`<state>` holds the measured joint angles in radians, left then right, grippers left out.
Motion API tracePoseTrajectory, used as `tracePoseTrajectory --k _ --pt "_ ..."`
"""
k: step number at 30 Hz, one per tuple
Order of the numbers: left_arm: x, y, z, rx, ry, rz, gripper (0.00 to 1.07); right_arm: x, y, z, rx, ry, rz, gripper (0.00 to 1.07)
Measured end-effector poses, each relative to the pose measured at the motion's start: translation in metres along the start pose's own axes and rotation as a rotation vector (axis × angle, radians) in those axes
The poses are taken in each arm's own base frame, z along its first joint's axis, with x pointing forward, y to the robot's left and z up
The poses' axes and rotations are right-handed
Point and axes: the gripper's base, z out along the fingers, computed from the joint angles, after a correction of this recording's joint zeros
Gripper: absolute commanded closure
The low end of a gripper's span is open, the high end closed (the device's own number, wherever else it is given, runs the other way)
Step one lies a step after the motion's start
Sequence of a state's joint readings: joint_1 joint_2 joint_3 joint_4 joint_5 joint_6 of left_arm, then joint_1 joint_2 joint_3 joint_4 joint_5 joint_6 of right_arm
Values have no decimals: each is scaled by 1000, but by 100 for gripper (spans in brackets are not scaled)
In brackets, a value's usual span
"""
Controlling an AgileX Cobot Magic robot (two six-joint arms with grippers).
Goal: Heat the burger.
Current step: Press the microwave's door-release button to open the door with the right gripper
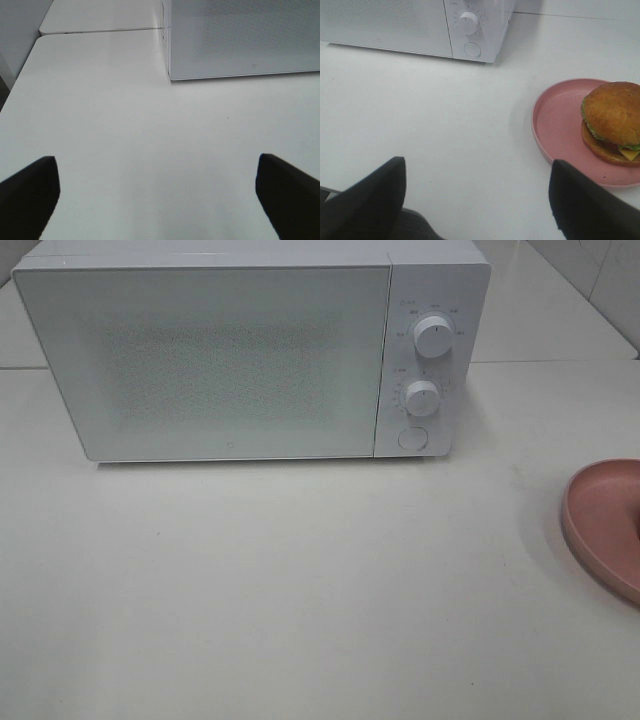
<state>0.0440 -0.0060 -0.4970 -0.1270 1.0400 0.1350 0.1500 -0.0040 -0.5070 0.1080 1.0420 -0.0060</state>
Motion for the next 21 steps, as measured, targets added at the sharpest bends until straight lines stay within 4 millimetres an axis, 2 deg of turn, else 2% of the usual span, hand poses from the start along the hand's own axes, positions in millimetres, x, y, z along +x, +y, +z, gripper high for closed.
tracePoseTrajectory --k 21 --pt "0 0 0 0 0 0 7 0 0 0 0 0 0 31"
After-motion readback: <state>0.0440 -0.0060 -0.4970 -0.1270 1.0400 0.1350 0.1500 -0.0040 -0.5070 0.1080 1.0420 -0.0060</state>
